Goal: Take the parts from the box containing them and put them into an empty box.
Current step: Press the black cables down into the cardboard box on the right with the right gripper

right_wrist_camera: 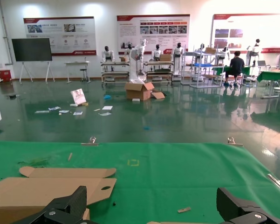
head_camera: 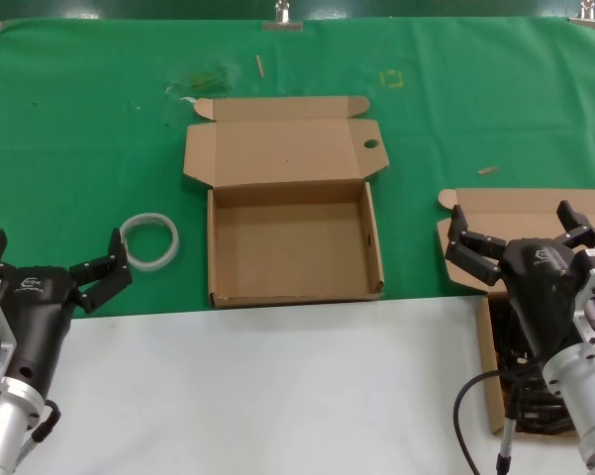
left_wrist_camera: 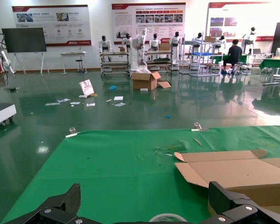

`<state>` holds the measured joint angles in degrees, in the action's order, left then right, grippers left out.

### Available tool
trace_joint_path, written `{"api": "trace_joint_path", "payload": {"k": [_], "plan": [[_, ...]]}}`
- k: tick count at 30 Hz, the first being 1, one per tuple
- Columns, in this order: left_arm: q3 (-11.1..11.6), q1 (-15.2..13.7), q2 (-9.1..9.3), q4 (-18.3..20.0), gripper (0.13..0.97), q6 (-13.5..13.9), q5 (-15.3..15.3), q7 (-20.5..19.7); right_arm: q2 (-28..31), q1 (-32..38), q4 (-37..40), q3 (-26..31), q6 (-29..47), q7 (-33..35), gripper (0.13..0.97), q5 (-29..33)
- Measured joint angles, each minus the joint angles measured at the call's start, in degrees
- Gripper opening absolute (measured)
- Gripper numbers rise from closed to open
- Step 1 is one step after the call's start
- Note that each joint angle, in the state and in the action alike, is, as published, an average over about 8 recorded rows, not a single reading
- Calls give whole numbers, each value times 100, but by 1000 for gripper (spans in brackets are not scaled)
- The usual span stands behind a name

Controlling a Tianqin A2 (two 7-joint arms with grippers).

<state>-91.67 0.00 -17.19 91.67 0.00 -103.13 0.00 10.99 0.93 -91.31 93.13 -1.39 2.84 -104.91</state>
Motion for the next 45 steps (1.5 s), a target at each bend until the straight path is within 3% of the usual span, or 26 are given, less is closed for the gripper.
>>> {"api": "trace_joint_path", "payload": {"k": [45], "plan": [[0,0,0,0,966,0,0,0,0,0,0,0,0,0,966,0]]}}
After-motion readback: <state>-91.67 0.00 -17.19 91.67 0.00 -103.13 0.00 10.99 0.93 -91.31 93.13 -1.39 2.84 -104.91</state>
